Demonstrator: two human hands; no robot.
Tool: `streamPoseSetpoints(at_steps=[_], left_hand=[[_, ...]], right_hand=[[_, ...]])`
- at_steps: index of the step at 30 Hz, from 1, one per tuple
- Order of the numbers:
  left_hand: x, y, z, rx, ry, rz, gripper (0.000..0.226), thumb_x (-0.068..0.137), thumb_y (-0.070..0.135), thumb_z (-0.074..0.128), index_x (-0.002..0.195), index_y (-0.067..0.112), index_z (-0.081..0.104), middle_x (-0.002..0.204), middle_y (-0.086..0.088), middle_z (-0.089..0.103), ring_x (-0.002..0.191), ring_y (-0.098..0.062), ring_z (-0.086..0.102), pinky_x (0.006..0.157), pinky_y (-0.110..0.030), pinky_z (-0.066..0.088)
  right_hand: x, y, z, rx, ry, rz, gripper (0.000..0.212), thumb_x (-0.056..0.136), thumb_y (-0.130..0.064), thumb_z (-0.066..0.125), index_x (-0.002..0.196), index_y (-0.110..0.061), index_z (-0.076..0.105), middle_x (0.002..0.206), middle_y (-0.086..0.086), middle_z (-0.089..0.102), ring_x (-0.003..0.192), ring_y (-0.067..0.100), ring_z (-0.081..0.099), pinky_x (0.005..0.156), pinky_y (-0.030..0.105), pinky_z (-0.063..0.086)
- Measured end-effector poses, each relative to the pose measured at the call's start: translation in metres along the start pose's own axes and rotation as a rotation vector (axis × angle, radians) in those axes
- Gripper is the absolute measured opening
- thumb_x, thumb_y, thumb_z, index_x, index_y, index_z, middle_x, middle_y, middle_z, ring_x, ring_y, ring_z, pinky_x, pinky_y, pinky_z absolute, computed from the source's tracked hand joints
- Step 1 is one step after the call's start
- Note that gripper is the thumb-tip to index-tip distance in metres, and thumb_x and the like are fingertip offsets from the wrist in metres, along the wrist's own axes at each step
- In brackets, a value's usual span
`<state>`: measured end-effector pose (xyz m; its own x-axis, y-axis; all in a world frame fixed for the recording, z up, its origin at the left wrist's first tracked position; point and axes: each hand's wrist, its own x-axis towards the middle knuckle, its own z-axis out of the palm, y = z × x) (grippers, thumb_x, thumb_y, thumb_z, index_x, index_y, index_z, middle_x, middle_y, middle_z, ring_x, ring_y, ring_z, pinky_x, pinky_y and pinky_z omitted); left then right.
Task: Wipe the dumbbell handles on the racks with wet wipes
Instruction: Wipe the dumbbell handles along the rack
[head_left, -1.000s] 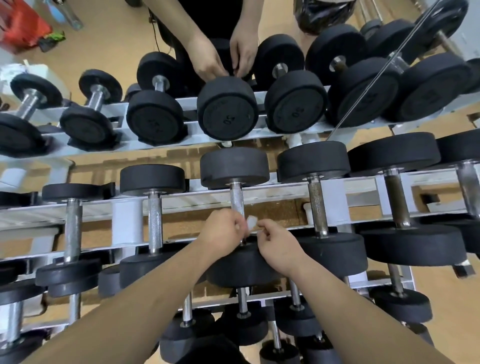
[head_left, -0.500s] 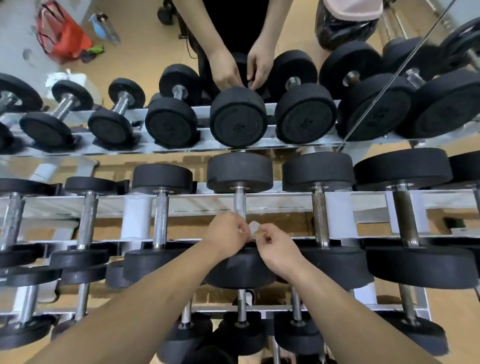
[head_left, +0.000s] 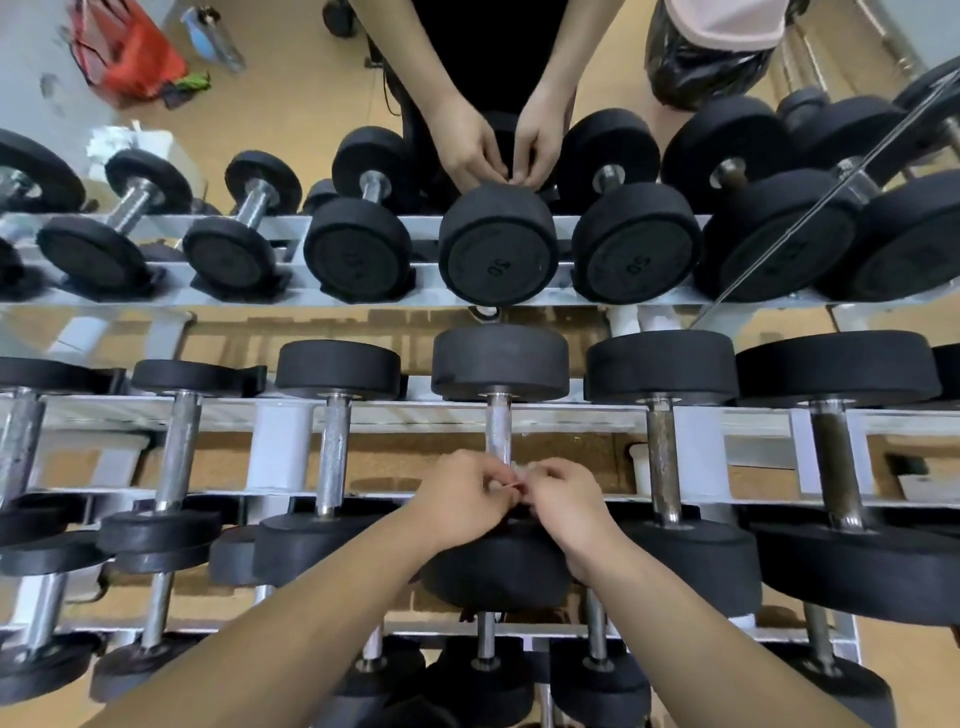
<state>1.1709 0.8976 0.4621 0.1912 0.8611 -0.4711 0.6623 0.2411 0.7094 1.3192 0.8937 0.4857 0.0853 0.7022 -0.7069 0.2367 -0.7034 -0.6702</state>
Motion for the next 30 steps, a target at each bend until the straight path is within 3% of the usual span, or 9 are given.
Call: streamPoseSetpoints(at_steps=[3,8,11,14,18,21,24,27,30], left_hand=[[-0.004,0.000,0.000,-0.214,0.123,0.010,0.032,0.089,0.018,0.067,0.117,0.032,0.063,0.088,0.011,0.073,0.085,-0.007,0.069,0.079,-0.024,0.056],[-0.004,-0.002,0.017,-0.169,0.372,0.017,0.017,0.089,0.016,0.071,0.098,0.030,0.070,0.092,0.010,0.061,0.081,-0.003,0.062,0.077,-0.019,0.051],[-0.009,-0.005,0.024,-0.215,0.472,-0.031,0.036,0.087,0.018,0.062,0.122,0.028,0.065,0.106,0.008,0.050,0.093,-0.013,0.061,0.084,-0.024,0.053],[-0.006,-0.005,0.023,-0.241,0.524,-0.076,0.047,0.088,0.006,0.055,0.134,0.017,0.056,0.118,0.006,0.049,0.105,-0.016,0.057,0.095,-0.037,0.054],[-0.007,-0.003,0.023,-0.229,0.570,-0.105,0.051,0.090,0.000,0.052,0.139,0.012,0.052,0.121,0.004,0.046,0.108,-0.019,0.054,0.102,-0.036,0.048],[-0.007,-0.004,0.024,-0.245,0.570,-0.131,0.054,0.089,-0.001,0.050,0.142,0.012,0.049,0.122,0.007,0.044,0.112,-0.017,0.052,0.104,-0.037,0.047],[-0.006,-0.004,0.023,-0.243,0.537,-0.136,0.057,0.088,0.000,0.049,0.143,0.014,0.048,0.127,0.009,0.043,0.122,-0.017,0.050,0.107,-0.040,0.047],[-0.006,-0.005,0.023,-0.248,0.504,-0.137,0.058,0.087,0.004,0.048,0.143,0.016,0.046,0.131,0.009,0.043,0.126,-0.018,0.048,0.109,-0.042,0.045],[-0.007,-0.006,0.022,-0.262,0.498,-0.142,0.057,0.088,0.006,0.049,0.144,0.017,0.047,0.132,0.007,0.046,0.126,-0.015,0.048,0.109,-0.040,0.045]], right_hand=[[-0.003,-0.006,0.001,0.011,-0.017,-0.061,0.015,0.098,-0.015,0.062,0.089,-0.023,0.072,0.093,0.004,0.074,0.095,0.022,0.069,0.092,0.040,0.056],[0.005,-0.005,0.005,0.053,-0.001,-0.062,0.013,0.095,-0.019,0.070,0.089,-0.020,0.081,0.089,-0.001,0.079,0.091,0.019,0.073,0.086,0.038,0.059],[0.016,-0.005,0.010,0.044,0.070,-0.047,0.009,0.090,-0.018,0.074,0.083,-0.014,0.078,0.085,0.005,0.077,0.085,0.023,0.073,0.084,0.044,0.060],[0.041,-0.020,0.014,0.096,0.213,-0.022,0.006,0.089,-0.019,0.067,0.087,-0.016,0.072,0.085,0.004,0.075,0.086,0.026,0.073,0.086,0.047,0.062],[0.065,-0.043,0.017,0.165,0.248,0.007,0.013,0.089,-0.014,0.064,0.100,-0.016,0.070,0.093,0.007,0.072,0.085,0.025,0.067,0.080,0.034,0.055],[0.064,-0.032,0.034,0.254,0.127,0.056,0.010,0.094,-0.026,0.066,0.101,-0.020,0.071,0.101,0.006,0.074,0.088,0.022,0.066,0.085,0.034,0.052],[0.060,-0.016,0.040,0.230,0.029,0.038,0.028,0.099,-0.037,0.064,0.118,-0.020,0.072,0.110,0.002,0.075,0.102,0.020,0.070,0.092,0.036,0.056],[0.060,-0.005,0.023,0.177,-0.028,-0.004,0.026,0.102,-0.015,0.056,0.089,-0.013,0.079,0.090,0.003,0.078,0.085,0.019,0.068,0.089,0.034,0.055],[0.055,0.007,0.010,0.001,-0.139,0.013,0.031,0.098,-0.001,0.051,0.071,0.005,0.065,0.067,0.011,0.058,0.067,0.022,0.049,0.063,0.025,0.048]])
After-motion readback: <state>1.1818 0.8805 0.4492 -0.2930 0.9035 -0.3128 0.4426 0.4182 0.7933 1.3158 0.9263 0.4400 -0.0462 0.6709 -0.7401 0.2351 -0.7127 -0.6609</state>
